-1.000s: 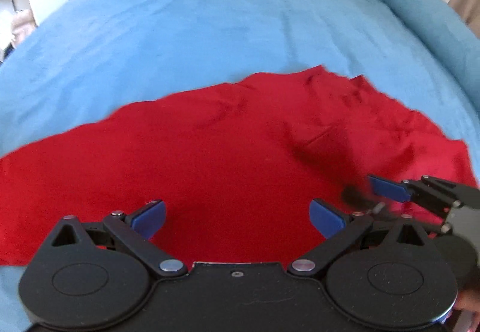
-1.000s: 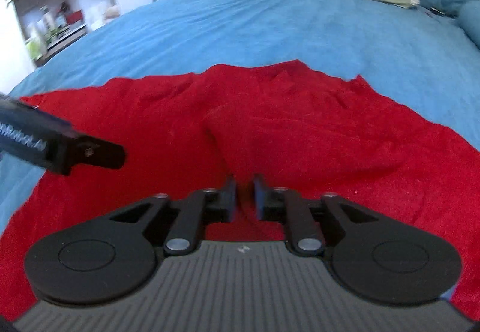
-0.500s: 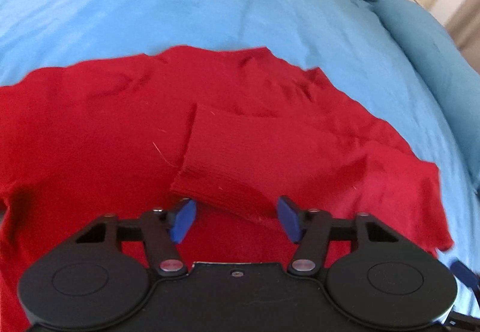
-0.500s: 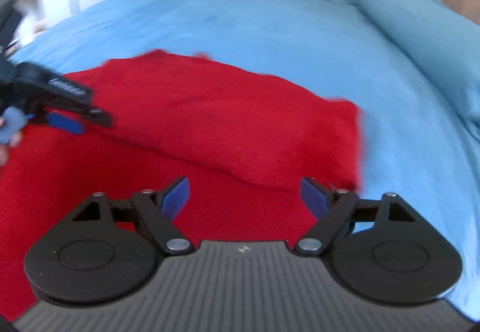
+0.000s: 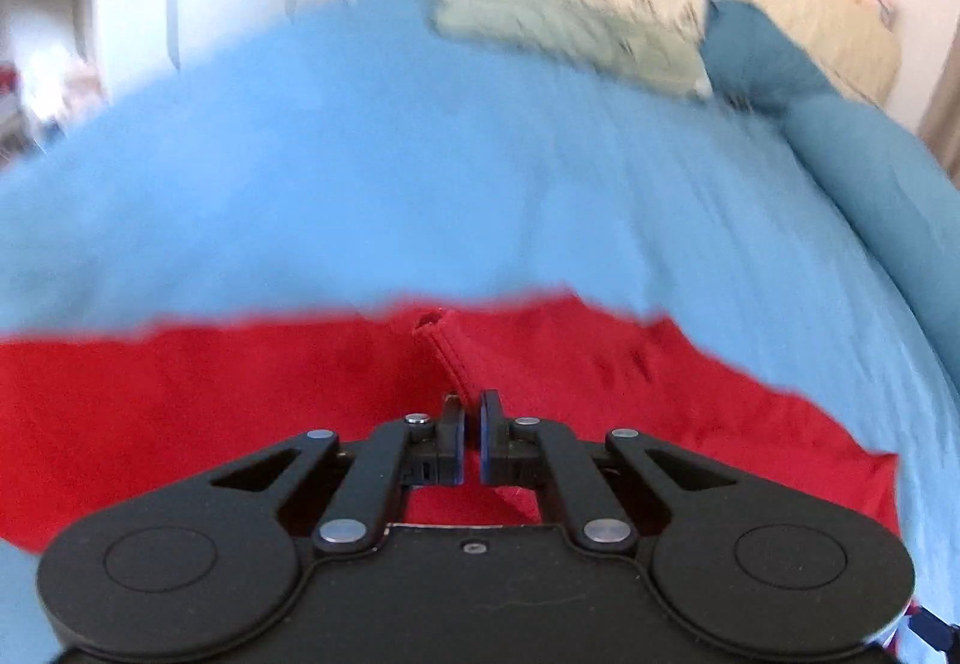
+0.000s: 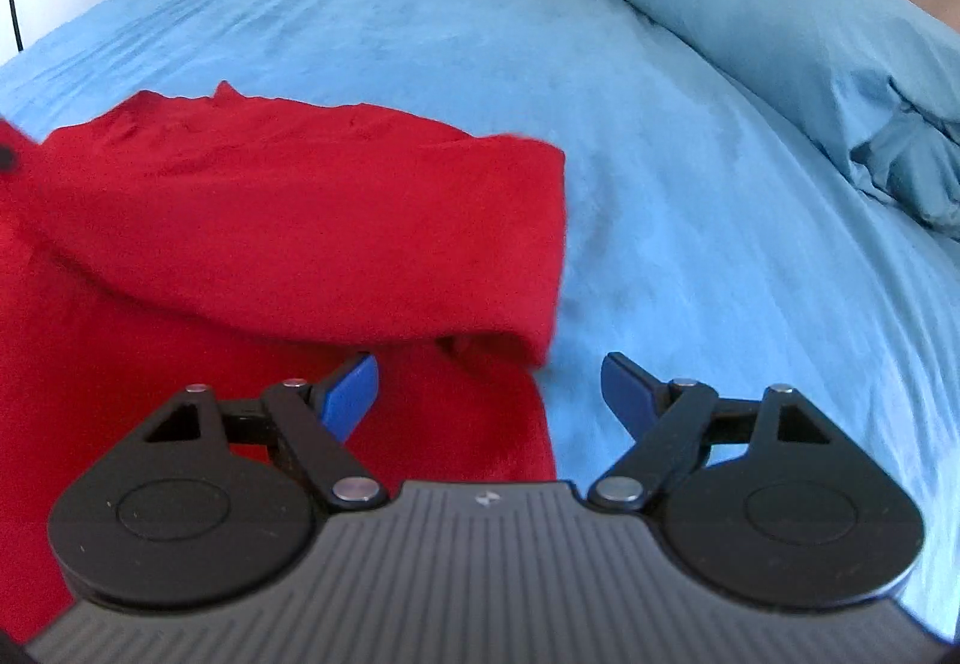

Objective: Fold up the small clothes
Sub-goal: 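Grasp the other sleeve with the left gripper, fold it across the body, release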

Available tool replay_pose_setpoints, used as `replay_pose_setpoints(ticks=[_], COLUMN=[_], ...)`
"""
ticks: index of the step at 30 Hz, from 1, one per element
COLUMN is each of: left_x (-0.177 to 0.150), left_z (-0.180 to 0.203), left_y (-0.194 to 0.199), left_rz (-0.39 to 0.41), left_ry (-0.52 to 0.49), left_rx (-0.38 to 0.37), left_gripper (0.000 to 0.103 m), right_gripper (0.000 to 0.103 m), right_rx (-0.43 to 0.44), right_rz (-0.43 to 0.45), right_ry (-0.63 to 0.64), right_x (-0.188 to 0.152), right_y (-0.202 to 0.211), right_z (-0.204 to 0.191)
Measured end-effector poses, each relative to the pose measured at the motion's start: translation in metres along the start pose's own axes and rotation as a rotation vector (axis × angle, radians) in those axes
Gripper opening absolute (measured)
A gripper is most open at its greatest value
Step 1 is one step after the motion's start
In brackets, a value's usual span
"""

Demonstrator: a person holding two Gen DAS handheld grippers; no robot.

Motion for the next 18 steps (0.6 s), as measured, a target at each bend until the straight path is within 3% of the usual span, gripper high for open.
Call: replay_pose_setpoints(ticks=[3,7,13,18], left_x=[0.004,-0.024,-0.051,-0.065], left_z=[-0.03,-0.059,-0.069,-0.074], left_y=[0.013,0.0,-0.007,0.001], left_rz=[0.051,-0.005,-0.029,-0.062], left_ry=[0.024,0.05,0.062,0.014], left_rx=[0.067,0.102,0.101,0.113], left_gripper=[0.004,0.004,0.004,0.005], right_gripper=[0.097,0.096,0.096,0.096], right_rx=[-0.009,-0.036,-0.127,-0.096], right_rz=[0.008,0.03,0.012,0.001], right_ry=[0.025,0.062,0.039,0.049], right_x=[0.009,0.019,0.015,0.01], right_y=[-0.007,-0.014,-0.021,-0.019], right_z=[-0.005,-0.007,0.022,0.035])
Point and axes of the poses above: each gripper's, at about its wrist camera, not at the fingertips, and y roughly against the way its jaws point, z to its right, x to its top, the point moved 10 cm from there along -y, roughly the way its jaws point, and after that the axes turned 5 degrees about -z, right-handed, at the moved point
